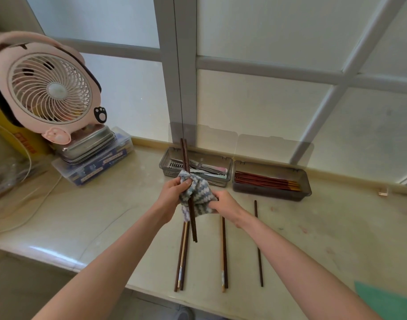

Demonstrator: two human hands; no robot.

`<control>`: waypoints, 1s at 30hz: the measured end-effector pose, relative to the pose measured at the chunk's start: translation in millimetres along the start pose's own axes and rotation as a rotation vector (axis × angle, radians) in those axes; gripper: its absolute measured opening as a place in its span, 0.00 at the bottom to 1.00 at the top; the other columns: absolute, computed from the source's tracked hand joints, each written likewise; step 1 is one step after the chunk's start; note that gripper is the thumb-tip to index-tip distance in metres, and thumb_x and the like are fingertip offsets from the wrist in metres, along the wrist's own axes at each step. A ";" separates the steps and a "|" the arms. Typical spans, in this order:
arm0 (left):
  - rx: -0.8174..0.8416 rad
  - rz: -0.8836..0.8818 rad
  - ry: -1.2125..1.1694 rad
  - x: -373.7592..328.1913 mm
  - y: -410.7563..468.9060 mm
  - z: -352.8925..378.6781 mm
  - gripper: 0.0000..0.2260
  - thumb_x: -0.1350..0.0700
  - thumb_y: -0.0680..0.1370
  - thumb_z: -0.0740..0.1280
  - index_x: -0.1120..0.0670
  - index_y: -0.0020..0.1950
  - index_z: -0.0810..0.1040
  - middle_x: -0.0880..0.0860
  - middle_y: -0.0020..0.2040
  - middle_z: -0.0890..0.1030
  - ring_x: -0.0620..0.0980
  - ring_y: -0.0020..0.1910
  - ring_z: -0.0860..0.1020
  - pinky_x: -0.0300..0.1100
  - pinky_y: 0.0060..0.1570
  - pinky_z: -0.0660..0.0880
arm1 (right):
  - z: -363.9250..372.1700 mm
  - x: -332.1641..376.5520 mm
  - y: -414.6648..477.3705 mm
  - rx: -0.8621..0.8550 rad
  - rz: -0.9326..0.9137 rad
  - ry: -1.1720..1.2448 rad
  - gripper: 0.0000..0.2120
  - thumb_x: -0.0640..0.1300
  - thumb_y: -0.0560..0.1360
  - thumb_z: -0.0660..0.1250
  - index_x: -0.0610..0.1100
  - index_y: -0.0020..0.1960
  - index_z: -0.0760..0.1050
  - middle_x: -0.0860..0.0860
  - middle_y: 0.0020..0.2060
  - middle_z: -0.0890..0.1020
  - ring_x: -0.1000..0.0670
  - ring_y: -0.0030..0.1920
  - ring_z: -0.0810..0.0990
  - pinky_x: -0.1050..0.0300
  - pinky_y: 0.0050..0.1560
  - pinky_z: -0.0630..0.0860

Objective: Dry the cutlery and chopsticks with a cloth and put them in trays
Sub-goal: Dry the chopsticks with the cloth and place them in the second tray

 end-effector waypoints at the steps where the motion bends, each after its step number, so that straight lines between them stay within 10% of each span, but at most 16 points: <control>1: 0.014 0.000 0.021 0.3 -0.3 0.6 0.07 0.59 0.79 0.62 0.60 0.53 0.77 0.58 0.50 0.81 0.55 0.51 0.79 0.44 0.48 0.76 | 2.6 1.7 -1.1 0.038 0.021 -0.004 0.08 0.32 0.75 0.62 0.40 0.50 0.77 0.47 0.47 0.81 0.52 0.51 0.79 0.63 0.51 0.77; 5: 0.037 0.010 0.071 1.7 -2.0 4.4 0.08 0.60 0.80 0.60 0.61 0.52 0.77 0.60 0.50 0.81 0.55 0.49 0.80 0.48 0.51 0.76 | 5.2 4.7 -0.6 0.196 0.058 -0.093 0.22 0.43 0.70 0.62 0.47 0.65 0.71 0.49 0.52 0.79 0.53 0.51 0.75 0.61 0.49 0.74; 9: 0.042 -0.020 0.174 1.0 -2.7 7.5 0.09 0.57 0.81 0.59 0.58 0.46 0.77 0.56 0.43 0.81 0.52 0.43 0.80 0.43 0.45 0.77 | -29.6 14.5 6.1 -0.112 -0.041 0.016 0.26 0.46 0.69 0.59 0.50 0.67 0.73 0.49 0.68 0.72 0.49 0.68 0.66 0.50 0.67 0.62; 17: 0.251 -0.144 0.455 11.3 -13.4 35.0 0.10 0.55 0.81 0.60 0.56 0.43 0.77 0.53 0.40 0.80 0.48 0.40 0.79 0.39 0.42 0.74 | -48.4 18.4 15.2 -0.232 0.019 0.437 0.16 0.51 0.80 0.60 0.38 0.48 0.77 0.48 0.35 0.74 0.54 0.28 0.72 0.64 0.27 0.68; 30: 0.311 -0.151 0.516 -1.6 -8.8 62.0 0.11 0.50 0.78 0.64 0.56 0.42 0.77 0.53 0.38 0.81 0.49 0.38 0.80 0.39 0.40 0.75 | -134.4 -5.9 5.4 -0.511 0.127 0.575 0.13 0.45 0.81 0.59 0.37 0.46 0.75 0.46 0.34 0.75 0.53 0.28 0.73 0.64 0.26 0.74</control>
Point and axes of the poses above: each hand's wrist, its own y-axis towards the middle knuckle, its own z-axis out of the palm, x = y × z, the point moved 7 cm from there along y, towards the middle knuckle
